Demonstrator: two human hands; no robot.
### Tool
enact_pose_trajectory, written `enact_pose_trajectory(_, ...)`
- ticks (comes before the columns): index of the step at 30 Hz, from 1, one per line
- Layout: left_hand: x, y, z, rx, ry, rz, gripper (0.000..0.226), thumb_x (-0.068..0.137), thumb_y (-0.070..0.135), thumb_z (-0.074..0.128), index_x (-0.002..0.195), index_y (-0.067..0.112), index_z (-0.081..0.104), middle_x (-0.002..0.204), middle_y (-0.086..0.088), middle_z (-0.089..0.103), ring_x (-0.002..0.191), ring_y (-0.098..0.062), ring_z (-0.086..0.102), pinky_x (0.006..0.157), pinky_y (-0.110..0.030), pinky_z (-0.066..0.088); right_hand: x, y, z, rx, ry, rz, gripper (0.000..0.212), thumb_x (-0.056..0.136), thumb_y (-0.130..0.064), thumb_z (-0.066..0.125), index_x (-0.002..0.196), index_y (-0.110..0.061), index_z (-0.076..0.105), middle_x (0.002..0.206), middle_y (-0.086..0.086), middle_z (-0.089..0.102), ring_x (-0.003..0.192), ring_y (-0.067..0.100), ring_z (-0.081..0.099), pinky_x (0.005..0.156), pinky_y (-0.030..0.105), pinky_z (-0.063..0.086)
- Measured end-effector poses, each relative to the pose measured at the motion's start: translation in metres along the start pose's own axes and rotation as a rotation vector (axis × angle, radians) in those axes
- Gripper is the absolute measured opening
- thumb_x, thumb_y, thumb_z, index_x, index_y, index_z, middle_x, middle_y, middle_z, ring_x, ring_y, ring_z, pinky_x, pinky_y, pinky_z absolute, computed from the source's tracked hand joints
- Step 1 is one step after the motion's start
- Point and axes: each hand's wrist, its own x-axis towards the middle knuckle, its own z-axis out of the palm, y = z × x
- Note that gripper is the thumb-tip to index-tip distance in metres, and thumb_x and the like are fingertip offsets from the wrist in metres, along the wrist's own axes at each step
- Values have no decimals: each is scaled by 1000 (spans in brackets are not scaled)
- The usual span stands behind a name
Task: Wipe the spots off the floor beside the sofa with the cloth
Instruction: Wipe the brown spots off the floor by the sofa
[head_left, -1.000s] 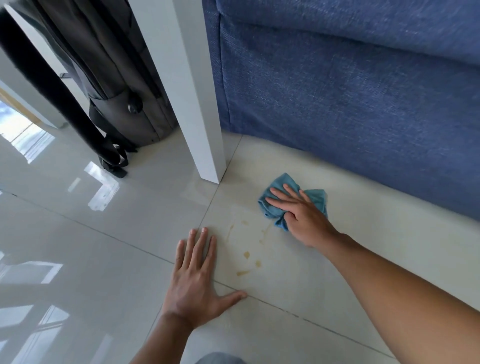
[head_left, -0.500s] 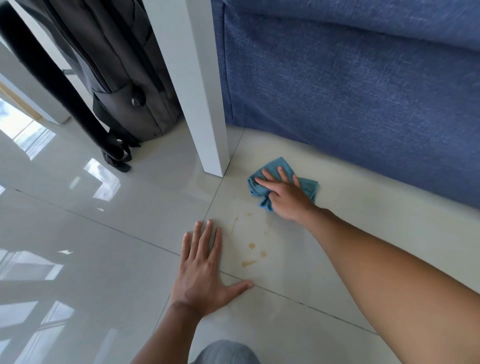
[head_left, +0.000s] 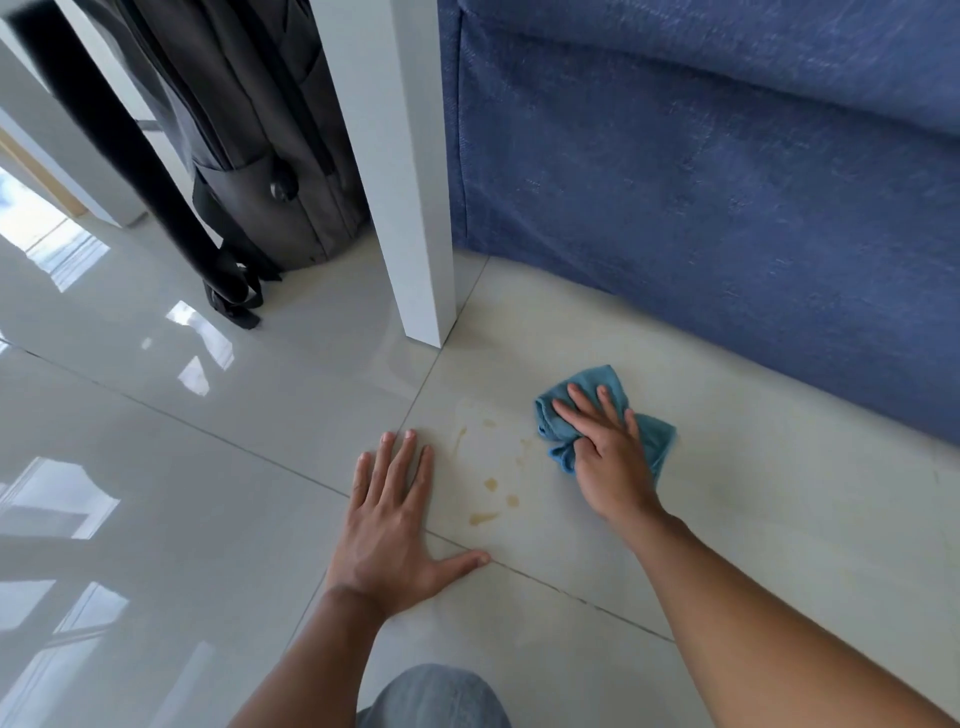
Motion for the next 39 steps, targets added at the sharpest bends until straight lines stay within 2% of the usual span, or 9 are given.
enact_pose_trajectory(4,1,1,-1,1,-2,-12,132,67,98,44,157,4,22,166,-14,15,155,-31,5,123,-49,6,13,-7,-2,-12,-36,28,58,96,1,35,141,-32,52,160,-10,29,153,11,5,121,32,-9)
enact_pose_trajectory(9,1,2,0,1,-21,-27,137,67,99,41,159,2,10,167,-17,4,156,-30,-3,124,-49,3,49,-26,-1,-76,-179,-101,58,96,0,33,141,-32,52,160,-11,31,154,15,5,122,40,-7)
enact_pose_trajectory(16,2,1,0,33,-46,-33,136,67,99,40,157,0,18,166,-19,6,156,-31,0,123,-49,4,60,-55,18,-109,-345,-304,59,93,-10,29,141,-35,53,159,-15,33,153,12,5,123,39,-9)
enact_pose_trajectory(22,1,2,-2,45,-58,-45,136,67,100,37,157,1,18,167,-17,3,156,-28,-5,124,-49,4,42,-63,25,-46,-464,-424,58,90,-2,33,132,-29,63,154,-15,41,151,6,13,124,34,-6)
enact_pose_trajectory(25,1,1,-1,36,-51,-45,136,66,100,38,157,1,19,167,-17,5,156,-29,-4,124,-50,5,49,-47,9,-30,-452,-365,57,92,1,32,126,-25,69,150,-14,47,149,2,20,124,32,1)
enact_pose_trajectory(30,2,2,-1,36,-52,-39,136,66,100,38,158,2,17,167,-17,3,156,-29,-5,124,-49,4,51,-67,32,-93,-357,-311,59,89,-9,30,135,-29,61,156,-11,39,152,13,14,124,36,-2)
enact_pose_trajectory(33,2,2,-2,33,-54,-41,135,67,100,38,158,3,18,167,-17,5,156,-29,-3,124,-49,5,18,-60,36,-20,-448,-457,60,83,-10,31,127,-24,68,151,-10,47,149,5,18,122,27,-4)
enact_pose_trajectory(36,3,2,-3,39,-71,-47,136,66,100,38,158,2,17,166,-17,3,156,-29,-4,124,-49,4,27,-46,18,29,-458,-422,58,84,-2,32,123,-20,71,148,-8,51,145,-1,21,120,18,-5)
enact_pose_trajectory(39,4,3,-3,50,-74,-48,137,66,101,36,158,2,14,167,-16,0,155,-28,-8,125,-50,4,38,-57,22,-46,-384,-342,60,86,-5,30,131,-23,65,154,-8,44,151,9,18,123,29,-3)
